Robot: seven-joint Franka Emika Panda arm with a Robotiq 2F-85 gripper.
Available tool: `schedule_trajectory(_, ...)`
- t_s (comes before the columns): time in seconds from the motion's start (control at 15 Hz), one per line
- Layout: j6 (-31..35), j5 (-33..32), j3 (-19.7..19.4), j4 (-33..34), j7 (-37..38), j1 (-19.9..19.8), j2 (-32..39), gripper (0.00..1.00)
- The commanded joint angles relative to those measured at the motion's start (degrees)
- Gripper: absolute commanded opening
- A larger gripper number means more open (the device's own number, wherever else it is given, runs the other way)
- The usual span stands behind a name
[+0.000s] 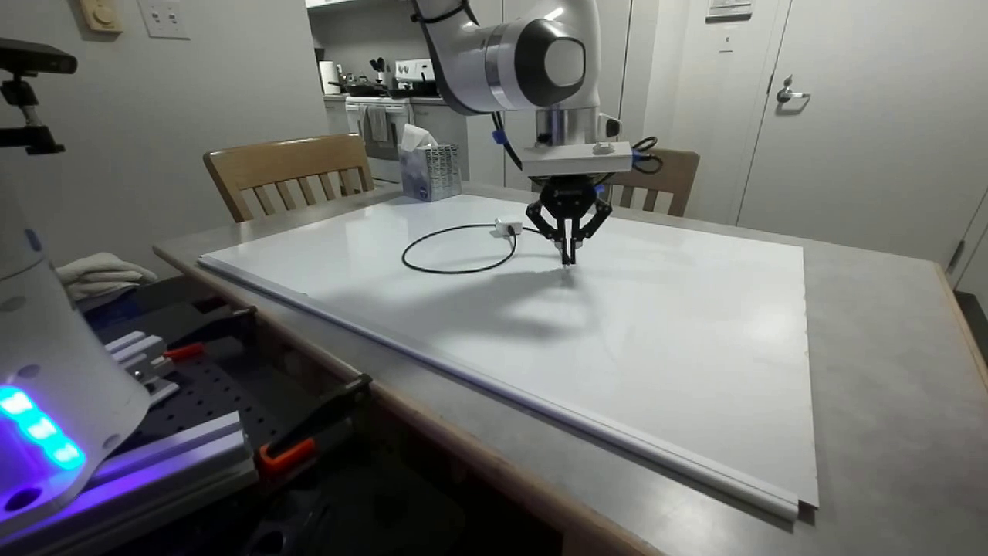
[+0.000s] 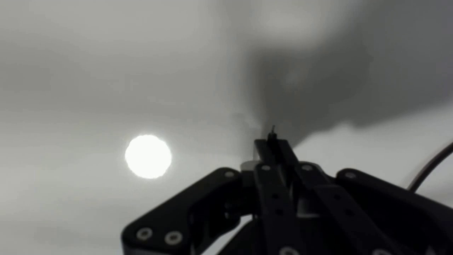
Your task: Straighten the charger cable.
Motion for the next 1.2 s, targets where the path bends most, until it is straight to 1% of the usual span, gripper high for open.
schedule_trajectory(0.0,-2.57,-2.16,0.41,4.92,-7.65,-0.39,1.09,0.02)
schedule_trajectory(0.13,-2.52,-1.60,1.98,7.99,-12.95,-0.64,2.34,0.02)
schedule_trajectory(0.27,-2.53,-1.08,3.62,11.11,-17.70,0.27,3.70,0.02)
schedule_trajectory(0.33,-2.20,-0.55,4.84,11.97,-20.83,-0.14,4.27,0.02)
schedule_trajectory(0.4,-0.88,-0.32,2.42,8.50,-16.60,1.05,1.94,0.08)
schedule_trajectory(0.53,-0.89,-0.12,3.56,10.15,-18.73,1.32,2.97,0.08)
schedule_trajectory(0.73,-0.89,-0.11,3.66,10.77,-19.46,1.20,3.63,0.08)
schedule_trajectory(0.8,-0.89,-0.11,3.65,10.88,-19.53,1.16,3.77,0.02)
schedule_trajectory(0.87,0.67,-0.87,3.58,11.46,-20.31,1.39,4.13,0.02)
schedule_trajectory(0.93,3.36,-2.54,3.79,12.35,-22.92,1.49,4.58,0.02)
schedule_trajectory(1.13,6.35,-2.77,6.11,14.81,-30.29,0.34,5.44,0.02)
